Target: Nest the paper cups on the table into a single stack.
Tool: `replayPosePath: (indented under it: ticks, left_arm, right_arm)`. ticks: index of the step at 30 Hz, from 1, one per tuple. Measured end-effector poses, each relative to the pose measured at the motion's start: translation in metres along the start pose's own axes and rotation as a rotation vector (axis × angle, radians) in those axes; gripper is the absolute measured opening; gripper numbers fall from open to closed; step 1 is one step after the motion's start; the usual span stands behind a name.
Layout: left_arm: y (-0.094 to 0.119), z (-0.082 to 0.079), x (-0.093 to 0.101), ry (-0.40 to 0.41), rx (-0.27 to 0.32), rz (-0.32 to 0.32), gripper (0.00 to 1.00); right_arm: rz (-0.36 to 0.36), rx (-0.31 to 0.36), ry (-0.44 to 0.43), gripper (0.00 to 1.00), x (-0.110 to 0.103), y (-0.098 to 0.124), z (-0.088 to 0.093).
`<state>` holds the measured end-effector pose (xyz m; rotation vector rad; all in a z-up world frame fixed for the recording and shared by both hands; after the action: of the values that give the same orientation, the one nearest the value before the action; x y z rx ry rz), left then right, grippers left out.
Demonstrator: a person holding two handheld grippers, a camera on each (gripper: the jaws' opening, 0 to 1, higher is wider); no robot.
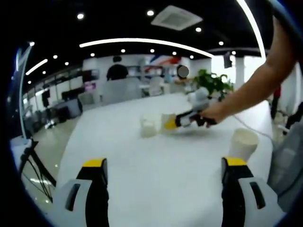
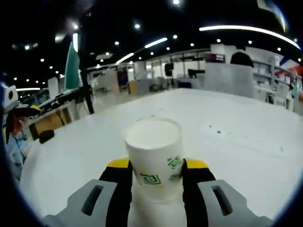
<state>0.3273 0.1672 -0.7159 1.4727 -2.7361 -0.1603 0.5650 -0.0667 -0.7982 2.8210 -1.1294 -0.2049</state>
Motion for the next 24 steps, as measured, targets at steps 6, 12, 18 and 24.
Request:
replayPosePath:
  ticks: [6,12,18,24]
  left_arm:
    - [0.000,-0.002,0.001,-0.001,0.004,0.001,0.97]
    - [0.002,-0.005,0.002,-0.006,0.006,0.001,0.97]
    - [0.004,-0.006,0.001,-0.007,0.008,-0.003,0.97]
    - [0.003,-0.007,0.003,-0.001,0.014,-0.001,0.96]
  right_arm:
    - [-0.004,0.006,0.005,0.38,-0.001,0.003,-0.008]
    - [-0.005,0.010,0.009,0.38,-0.002,0.006,-0.014]
    - [-0.009,0.013,0.016,0.38,-0.002,0.008,-0.021]
    - [-0.012,0.021,0.018,0.38,0.000,0.008,-0.032]
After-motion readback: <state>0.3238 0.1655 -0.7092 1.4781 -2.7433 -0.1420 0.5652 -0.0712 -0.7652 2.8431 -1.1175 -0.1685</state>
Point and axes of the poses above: the point that each gripper's makers call its tool centre point, and the gripper's own axes: y roughly backward along the fingers, x roughly to its right, z roughly out of its underside, the point moved 6 cm from there along y, roughly backward along the fingers, and after that the axes turned 13 degrees about x, right-handed, at the moved point
